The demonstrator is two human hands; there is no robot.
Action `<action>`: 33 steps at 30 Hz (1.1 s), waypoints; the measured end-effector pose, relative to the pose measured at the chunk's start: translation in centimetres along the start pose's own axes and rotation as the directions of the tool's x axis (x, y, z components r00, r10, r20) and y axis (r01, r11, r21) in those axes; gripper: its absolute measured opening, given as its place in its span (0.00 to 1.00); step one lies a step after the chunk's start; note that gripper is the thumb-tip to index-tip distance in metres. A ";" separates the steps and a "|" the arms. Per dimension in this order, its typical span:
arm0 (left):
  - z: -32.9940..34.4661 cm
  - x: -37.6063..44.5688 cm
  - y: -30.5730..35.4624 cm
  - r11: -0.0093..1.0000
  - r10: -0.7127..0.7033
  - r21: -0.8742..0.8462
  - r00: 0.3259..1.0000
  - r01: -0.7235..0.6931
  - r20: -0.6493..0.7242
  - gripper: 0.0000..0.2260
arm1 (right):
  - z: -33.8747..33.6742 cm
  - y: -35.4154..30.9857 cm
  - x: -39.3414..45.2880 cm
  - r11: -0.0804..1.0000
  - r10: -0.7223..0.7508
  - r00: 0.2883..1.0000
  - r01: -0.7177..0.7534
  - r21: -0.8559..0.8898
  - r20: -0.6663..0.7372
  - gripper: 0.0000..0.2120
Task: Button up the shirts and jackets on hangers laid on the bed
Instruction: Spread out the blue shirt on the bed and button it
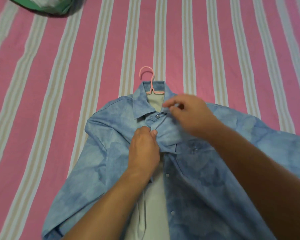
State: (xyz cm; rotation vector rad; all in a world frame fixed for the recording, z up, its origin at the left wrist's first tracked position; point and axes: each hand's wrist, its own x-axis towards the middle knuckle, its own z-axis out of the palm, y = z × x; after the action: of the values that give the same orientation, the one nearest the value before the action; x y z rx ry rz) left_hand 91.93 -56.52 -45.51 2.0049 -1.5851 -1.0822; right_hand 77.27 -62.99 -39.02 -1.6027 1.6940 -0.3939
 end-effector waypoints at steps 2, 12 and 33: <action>0.7 0.1 0.1 0.999 0.046 0.018 0.998 -0.046 -0.044 0.10 | -0.9 -0.3 3.2 0.936 -0.145 0.982 0.176 -0.306 0.121 0.14; 1.3 0.2 -3.5 0.968 0.097 0.219 0.986 -0.125 0.133 0.07 | 0.1 0.5 12.4 0.640 -0.133 0.952 0.295 -0.710 0.276 0.11; 1.6 -1.1 -5.9 0.975 0.055 0.212 0.996 -0.070 0.073 0.10 | 15.5 8.2 -4.5 0.925 0.110 0.972 -0.177 -0.337 -0.210 0.30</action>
State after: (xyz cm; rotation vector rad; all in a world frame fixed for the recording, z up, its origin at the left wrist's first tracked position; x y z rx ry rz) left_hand 94.58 -53.43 -50.24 2.0561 -1.8576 -1.0014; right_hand 81.86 -53.17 -53.58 -1.7199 2.1085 -0.1741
